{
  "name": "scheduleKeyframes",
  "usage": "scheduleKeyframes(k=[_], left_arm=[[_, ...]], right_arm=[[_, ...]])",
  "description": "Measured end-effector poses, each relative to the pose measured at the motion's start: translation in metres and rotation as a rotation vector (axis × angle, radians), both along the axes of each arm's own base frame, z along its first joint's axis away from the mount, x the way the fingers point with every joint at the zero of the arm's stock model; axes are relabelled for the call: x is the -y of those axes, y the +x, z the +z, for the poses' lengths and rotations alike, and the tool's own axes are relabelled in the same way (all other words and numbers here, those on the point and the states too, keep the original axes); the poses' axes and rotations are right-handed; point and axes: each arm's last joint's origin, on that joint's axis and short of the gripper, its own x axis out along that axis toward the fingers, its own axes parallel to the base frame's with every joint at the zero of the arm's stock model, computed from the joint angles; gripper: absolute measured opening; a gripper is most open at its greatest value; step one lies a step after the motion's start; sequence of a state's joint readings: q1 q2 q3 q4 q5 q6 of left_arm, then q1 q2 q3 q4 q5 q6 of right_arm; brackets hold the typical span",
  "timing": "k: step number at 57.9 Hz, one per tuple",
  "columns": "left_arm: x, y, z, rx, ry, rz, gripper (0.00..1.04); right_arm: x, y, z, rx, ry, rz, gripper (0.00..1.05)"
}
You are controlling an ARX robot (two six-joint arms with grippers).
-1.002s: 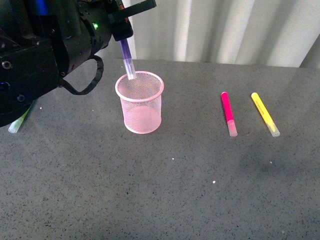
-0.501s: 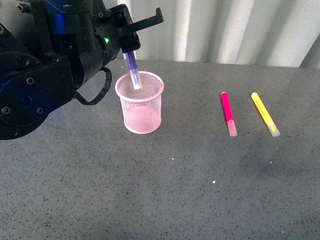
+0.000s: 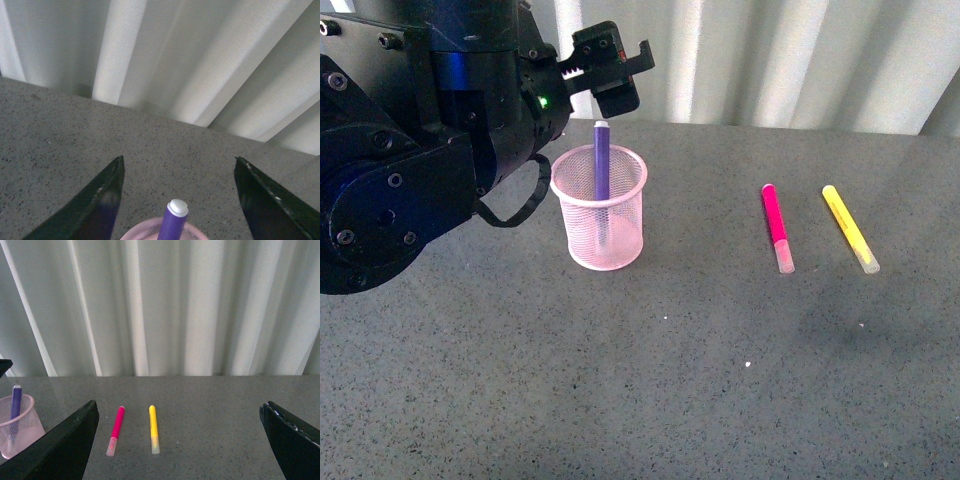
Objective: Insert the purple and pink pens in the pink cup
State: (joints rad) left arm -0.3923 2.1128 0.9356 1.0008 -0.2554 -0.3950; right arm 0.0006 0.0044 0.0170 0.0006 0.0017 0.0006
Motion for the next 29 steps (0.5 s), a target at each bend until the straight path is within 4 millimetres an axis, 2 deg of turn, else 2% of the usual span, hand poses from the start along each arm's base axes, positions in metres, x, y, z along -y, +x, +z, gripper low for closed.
scheduleKeyframes(k=[3, 7, 13, 17, 20, 29], left_arm=[[-0.003, -0.001, 0.001, -0.013, 0.005, 0.005, 0.82], [-0.009, -0.004, 0.014, -0.028, 0.025, -0.007, 0.99], [-0.022, -0.015, 0.053, -0.108, 0.171, -0.067, 0.98], [-0.041, -0.033, 0.075, -0.229, 0.273, -0.09, 0.98], [-0.049, -0.042, 0.081, -0.282, 0.304, -0.088, 0.98], [-0.055, -0.044, 0.083, -0.292, 0.325, -0.08, 0.98]], right_arm=[[0.0, 0.0, 0.0, 0.0, 0.0, 0.0, 0.98], [0.0, 0.0, 0.0, 0.0, 0.0, 0.0, 0.98], [0.0, 0.0, 0.0, 0.0, 0.0, 0.0, 0.98], [0.0, 0.0, 0.0, 0.0, 0.0, 0.0, 0.98], [0.0, 0.0, 0.0, 0.0, 0.0, 0.0, 0.98], [0.0, 0.0, 0.0, 0.0, 0.0, 0.0, 0.98]])
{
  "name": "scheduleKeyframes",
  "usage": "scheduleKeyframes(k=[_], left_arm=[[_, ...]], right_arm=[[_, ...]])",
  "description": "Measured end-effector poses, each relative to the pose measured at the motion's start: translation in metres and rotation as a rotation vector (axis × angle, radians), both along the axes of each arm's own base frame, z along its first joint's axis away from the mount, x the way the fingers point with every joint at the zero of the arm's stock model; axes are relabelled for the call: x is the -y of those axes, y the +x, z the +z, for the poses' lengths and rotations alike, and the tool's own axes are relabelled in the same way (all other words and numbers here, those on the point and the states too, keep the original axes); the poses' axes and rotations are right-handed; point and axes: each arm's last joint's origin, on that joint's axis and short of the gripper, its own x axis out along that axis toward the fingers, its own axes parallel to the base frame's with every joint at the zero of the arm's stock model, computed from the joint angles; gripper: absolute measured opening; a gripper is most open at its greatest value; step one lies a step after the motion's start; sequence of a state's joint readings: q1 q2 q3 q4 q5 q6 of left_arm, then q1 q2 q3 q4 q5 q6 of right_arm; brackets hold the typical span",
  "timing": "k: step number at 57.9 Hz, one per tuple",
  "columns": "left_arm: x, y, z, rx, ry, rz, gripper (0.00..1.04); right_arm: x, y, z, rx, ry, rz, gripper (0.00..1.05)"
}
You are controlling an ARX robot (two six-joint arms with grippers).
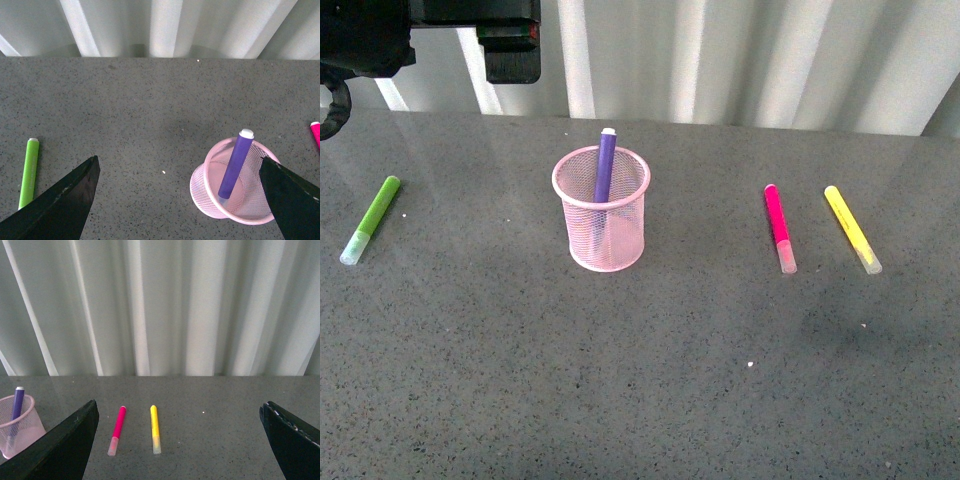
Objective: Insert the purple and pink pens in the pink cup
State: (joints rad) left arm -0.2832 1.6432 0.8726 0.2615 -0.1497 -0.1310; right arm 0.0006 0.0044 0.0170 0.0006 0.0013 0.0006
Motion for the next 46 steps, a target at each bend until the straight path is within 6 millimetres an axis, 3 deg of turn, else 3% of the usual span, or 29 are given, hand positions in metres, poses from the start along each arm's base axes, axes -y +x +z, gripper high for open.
scheduleKeyframes(k=[6, 13, 25, 34, 46], left_arm=[[0.0, 0.0, -0.002, 0.003, 0.012, -0.002, 0.98], [-0.008, -0.014, -0.013, 0.297, 0.027, 0.062, 0.79], [-0.044, -0.063, -0.011, 0.505, 0.0, 0.105, 0.43], [-0.062, -0.103, -0.02, 0.492, 0.007, 0.088, 0.04], [-0.074, -0.132, -0.032, 0.481, 0.015, 0.098, 0.04]], right_arm=[[0.0, 0.0, 0.0, 0.0, 0.0, 0.0, 0.98], [0.0, 0.0, 0.0, 0.0, 0.0, 0.0, 0.98], [0.0, 0.0, 0.0, 0.0, 0.0, 0.0, 0.98], [0.0, 0.0, 0.0, 0.0, 0.0, 0.0, 0.98], [0.0, 0.0, 0.0, 0.0, 0.0, 0.0, 0.98]])
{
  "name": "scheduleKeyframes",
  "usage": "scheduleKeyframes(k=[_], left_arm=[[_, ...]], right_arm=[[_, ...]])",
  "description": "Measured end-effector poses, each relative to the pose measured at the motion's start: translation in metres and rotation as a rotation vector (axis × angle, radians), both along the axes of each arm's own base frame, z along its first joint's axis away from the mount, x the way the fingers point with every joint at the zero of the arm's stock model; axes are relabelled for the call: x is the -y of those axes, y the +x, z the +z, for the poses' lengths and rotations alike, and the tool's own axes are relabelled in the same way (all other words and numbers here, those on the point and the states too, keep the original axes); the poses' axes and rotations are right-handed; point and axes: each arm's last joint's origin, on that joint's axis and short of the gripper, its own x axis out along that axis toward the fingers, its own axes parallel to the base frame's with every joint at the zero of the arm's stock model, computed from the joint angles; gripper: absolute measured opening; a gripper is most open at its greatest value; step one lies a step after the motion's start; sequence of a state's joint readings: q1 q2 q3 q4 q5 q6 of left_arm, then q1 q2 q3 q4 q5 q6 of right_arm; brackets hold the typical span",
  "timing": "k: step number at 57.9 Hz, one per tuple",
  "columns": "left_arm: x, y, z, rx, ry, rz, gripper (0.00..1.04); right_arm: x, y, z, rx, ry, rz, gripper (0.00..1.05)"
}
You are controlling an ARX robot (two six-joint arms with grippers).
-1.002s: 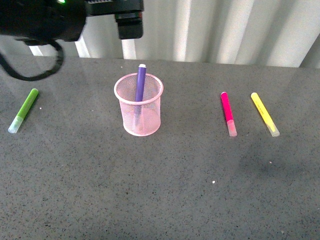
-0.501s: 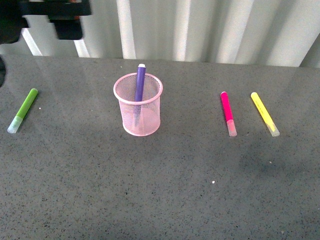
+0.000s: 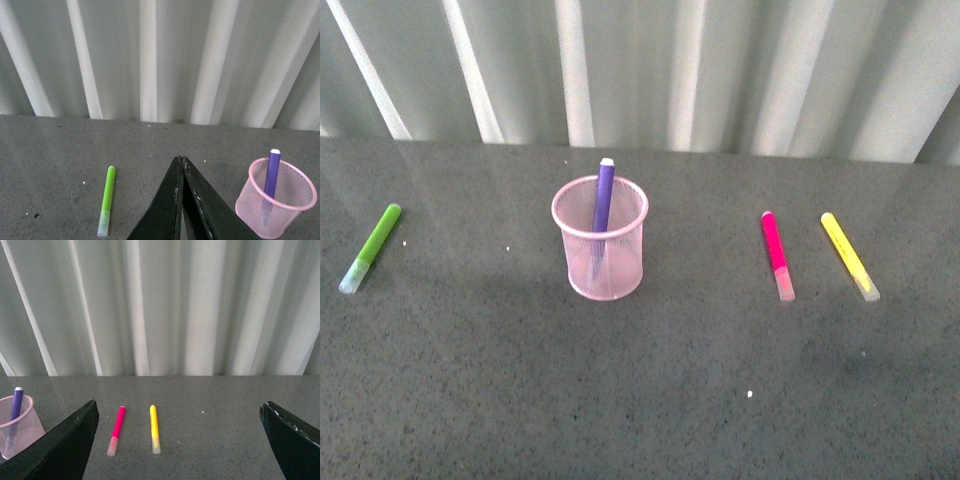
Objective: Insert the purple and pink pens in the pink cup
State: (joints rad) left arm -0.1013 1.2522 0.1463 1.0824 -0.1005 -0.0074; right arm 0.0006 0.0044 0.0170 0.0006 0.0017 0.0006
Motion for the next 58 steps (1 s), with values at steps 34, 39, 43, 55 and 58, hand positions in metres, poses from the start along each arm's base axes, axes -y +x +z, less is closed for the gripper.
scheduleKeyframes(k=[34, 39, 43, 55, 58], left_arm=[[-0.017, -0.048, 0.003, 0.012, -0.002, -0.001, 0.04], [-0.017, -0.052, 0.006, 0.022, -0.002, 0.0, 0.04], [-0.017, -0.055, 0.008, 0.027, -0.002, 0.0, 0.04], [-0.017, -0.065, 0.012, 0.038, -0.002, 0.0, 0.04], [-0.017, -0.067, 0.012, 0.04, -0.002, 0.0, 0.04]], right_arm=[[0.0, 0.0, 0.0, 0.0, 0.0, 0.0, 0.98], [0.0, 0.0, 0.0, 0.0, 0.0, 0.0, 0.98], [0.0, 0.0, 0.0, 0.0, 0.0, 0.0, 0.98], [0.0, 0.0, 0.0, 0.0, 0.0, 0.0, 0.98], [0.0, 0.0, 0.0, 0.0, 0.0, 0.0, 0.98]])
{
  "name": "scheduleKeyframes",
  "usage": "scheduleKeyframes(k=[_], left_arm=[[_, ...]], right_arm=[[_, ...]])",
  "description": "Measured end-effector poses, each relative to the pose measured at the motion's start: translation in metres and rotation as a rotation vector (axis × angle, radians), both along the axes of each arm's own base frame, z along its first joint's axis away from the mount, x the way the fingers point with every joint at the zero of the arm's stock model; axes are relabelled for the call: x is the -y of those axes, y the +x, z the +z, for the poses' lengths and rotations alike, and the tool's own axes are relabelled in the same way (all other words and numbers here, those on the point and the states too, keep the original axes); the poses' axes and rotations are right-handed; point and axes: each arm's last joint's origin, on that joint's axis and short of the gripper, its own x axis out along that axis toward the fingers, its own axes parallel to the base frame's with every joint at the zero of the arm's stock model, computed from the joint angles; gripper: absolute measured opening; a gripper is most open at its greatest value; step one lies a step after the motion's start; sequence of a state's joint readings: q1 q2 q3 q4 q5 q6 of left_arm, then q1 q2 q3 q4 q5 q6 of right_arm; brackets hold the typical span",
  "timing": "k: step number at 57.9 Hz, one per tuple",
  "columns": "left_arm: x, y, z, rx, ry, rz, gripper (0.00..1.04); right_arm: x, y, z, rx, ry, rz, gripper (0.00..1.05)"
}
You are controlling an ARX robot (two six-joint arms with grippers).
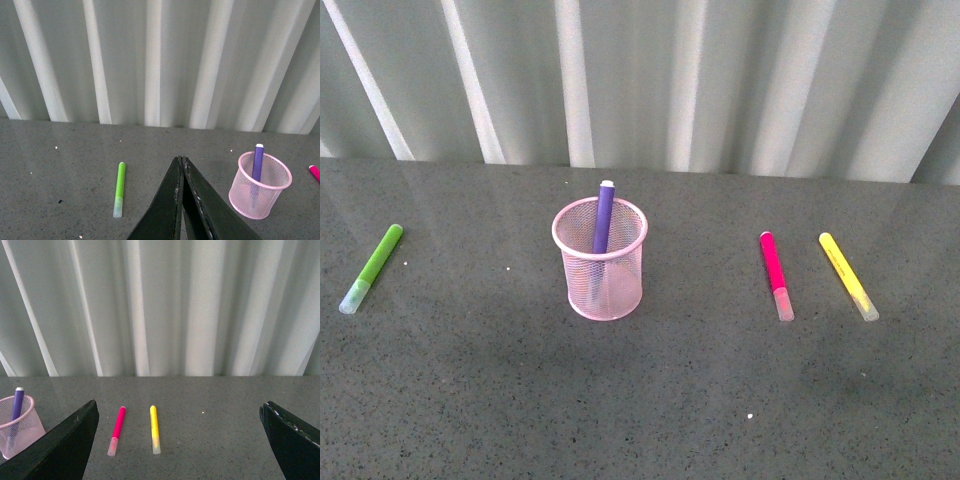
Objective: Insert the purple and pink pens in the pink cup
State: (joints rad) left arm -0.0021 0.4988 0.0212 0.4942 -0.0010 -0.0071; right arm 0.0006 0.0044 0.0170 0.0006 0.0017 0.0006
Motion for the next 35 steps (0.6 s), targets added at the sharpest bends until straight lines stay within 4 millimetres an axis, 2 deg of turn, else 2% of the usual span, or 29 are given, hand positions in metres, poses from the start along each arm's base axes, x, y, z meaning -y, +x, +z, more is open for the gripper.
scheduleKeyframes(k=[35], left_arm=[[0.0, -0.017, 0.002, 0.008, 0.0, 0.0, 0.04]], right_arm=[[0.0, 0.0, 0.0, 0.0, 0.0, 0.0, 0.98]])
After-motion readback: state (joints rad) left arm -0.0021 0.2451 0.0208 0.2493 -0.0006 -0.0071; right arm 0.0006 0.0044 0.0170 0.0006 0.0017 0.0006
